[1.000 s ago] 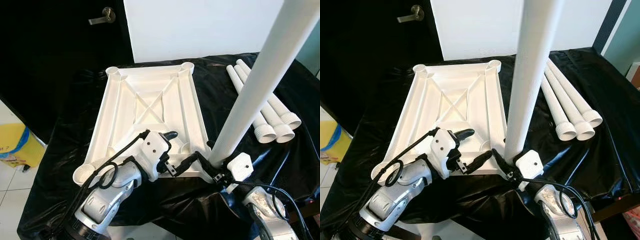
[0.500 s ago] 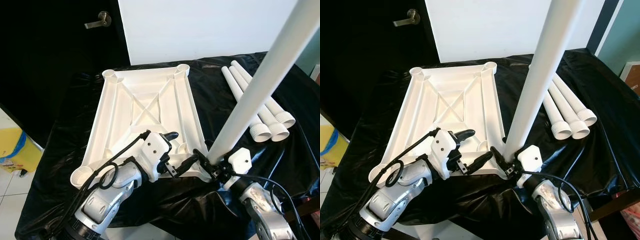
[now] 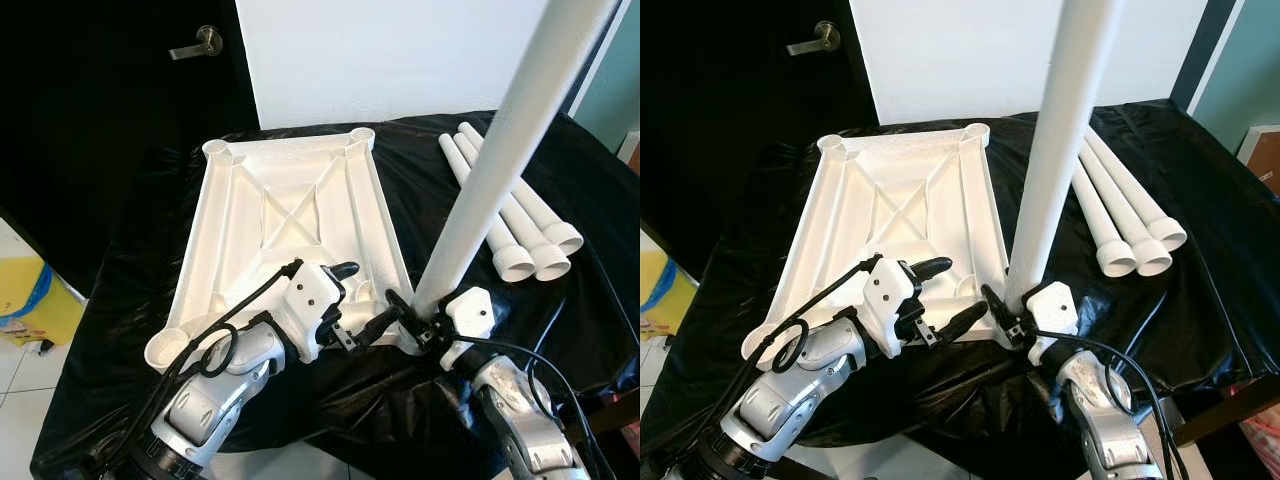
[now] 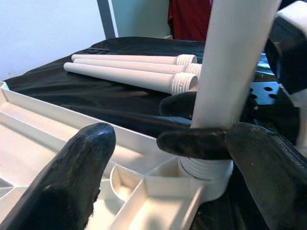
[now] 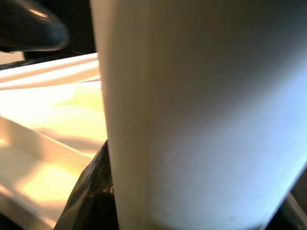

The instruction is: Building children table

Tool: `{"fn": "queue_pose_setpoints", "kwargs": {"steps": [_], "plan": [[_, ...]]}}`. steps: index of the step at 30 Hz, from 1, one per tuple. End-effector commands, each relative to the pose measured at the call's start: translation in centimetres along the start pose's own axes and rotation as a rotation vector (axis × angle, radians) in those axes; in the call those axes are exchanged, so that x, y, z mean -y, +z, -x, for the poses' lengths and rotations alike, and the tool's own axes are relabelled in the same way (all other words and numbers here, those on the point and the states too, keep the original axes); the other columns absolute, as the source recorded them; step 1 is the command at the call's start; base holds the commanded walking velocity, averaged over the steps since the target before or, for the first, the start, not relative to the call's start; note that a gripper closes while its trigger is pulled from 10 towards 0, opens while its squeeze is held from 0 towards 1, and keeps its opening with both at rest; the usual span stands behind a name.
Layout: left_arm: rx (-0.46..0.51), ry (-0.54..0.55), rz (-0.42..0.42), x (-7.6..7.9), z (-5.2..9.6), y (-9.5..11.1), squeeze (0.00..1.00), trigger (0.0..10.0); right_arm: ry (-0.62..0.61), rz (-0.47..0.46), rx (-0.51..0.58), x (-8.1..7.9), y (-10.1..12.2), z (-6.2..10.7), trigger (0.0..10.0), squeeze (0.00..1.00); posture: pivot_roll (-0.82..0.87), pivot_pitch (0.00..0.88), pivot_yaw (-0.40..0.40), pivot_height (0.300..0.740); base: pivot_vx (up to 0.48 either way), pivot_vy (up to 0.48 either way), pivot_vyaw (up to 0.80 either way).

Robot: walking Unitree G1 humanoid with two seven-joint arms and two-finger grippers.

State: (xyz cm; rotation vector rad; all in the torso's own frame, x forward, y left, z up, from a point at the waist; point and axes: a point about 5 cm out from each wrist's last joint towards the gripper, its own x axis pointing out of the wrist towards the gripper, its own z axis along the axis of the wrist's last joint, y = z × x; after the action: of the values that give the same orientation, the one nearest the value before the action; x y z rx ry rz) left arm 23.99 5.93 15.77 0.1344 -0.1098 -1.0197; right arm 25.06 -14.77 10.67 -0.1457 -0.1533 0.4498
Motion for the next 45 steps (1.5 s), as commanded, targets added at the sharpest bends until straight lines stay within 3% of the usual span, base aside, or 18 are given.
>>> {"fn": "queue_pose_setpoints", "kwargs": {"steps": [1,4,9,12,16,22,30,32,34,38,45], "plan": [[0.006,-0.159,-0.004,0.8,-0.1,0.0,0.00,10.0,-0.107,0.000,-0.122,1.6,-2.2,0.8,10.0,0.00,-0.12,0.052,0.044,0.740,0.000,0.000,0.00],[0.007,-0.158,-0.005,0.8,-0.1,0.1,0.00,10.0,-0.147,0.002,-0.118,2.3,-2.1,0.5,10.0,0.00,-0.12,0.057,0.044,0.740,0.000,0.000,0.00],[0.004,-0.155,-0.008,0.8,0.0,0.0,0.00,10.0,-0.156,-0.009,-0.103,1.8,-1.9,-0.2,10.0,0.00,-0.12,0.062,0.045,0.740,0.000,0.000,0.00],[0.004,-0.153,-0.007,0.8,0.0,0.0,0.00,10.0,-0.163,-0.031,-0.101,1.2,-1.9,-0.4,10.0,0.00,-0.11,0.068,0.042,0.740,0.000,0.000,0.00],[0.007,-0.148,-0.002,0.8,0.1,0.2,0.00,10.0,-0.168,-0.125,-0.123,-0.8,-1.9,-0.6,10.0,0.00,-0.11,0.076,0.042,0.740,0.000,0.000,0.00],[0.002,-0.148,-0.005,0.9,0.1,0.0,0.00,10.0,-0.170,-0.163,-0.125,-1.6,-1.9,-0.5,10.0,0.00,-0.12,0.076,0.043,0.740,0.000,0.000,0.00],[0.007,-0.164,-0.016,0.8,-0.3,0.1,0.00,10.0,-0.247,-0.113,-0.167,-0.9,-2.3,-0.6,10.0,0.00,-0.13,0.066,0.053,0.740,0.000,0.000,0.00],[0.010,-0.162,-0.019,0.6,-0.3,0.2,0.00,10.0,-0.354,-0.078,-0.160,-0.5,-2.2,-0.6,10.0,0.00,-0.13,0.060,0.050,0.740,0.000,0.000,0.00],[0.010,-0.161,-0.019,0.5,-0.4,0.2,0.00,10.0,-0.385,-0.061,-0.154,-0.4,-2.1,-0.5,10.0,0.00,-0.13,0.060,0.049,0.740,0.000,0.000,0.00],[0.014,-0.159,-0.018,0.7,-0.4,0.2,0.00,10.0,-0.500,-0.086,-0.148,0.1,-2.1,-0.1,10.0,0.00,-0.13,0.056,0.046,0.740,0.000,0.000,0.00],[0.014,-0.155,-0.017,0.6,-0.4,0.2,0.00,10.0,-0.570,-0.112,-0.133,0.6,-1.8,0.1,10.0,0.00,-0.12,0.057,0.044,0.740,0.000,0.000,0.00]]}}
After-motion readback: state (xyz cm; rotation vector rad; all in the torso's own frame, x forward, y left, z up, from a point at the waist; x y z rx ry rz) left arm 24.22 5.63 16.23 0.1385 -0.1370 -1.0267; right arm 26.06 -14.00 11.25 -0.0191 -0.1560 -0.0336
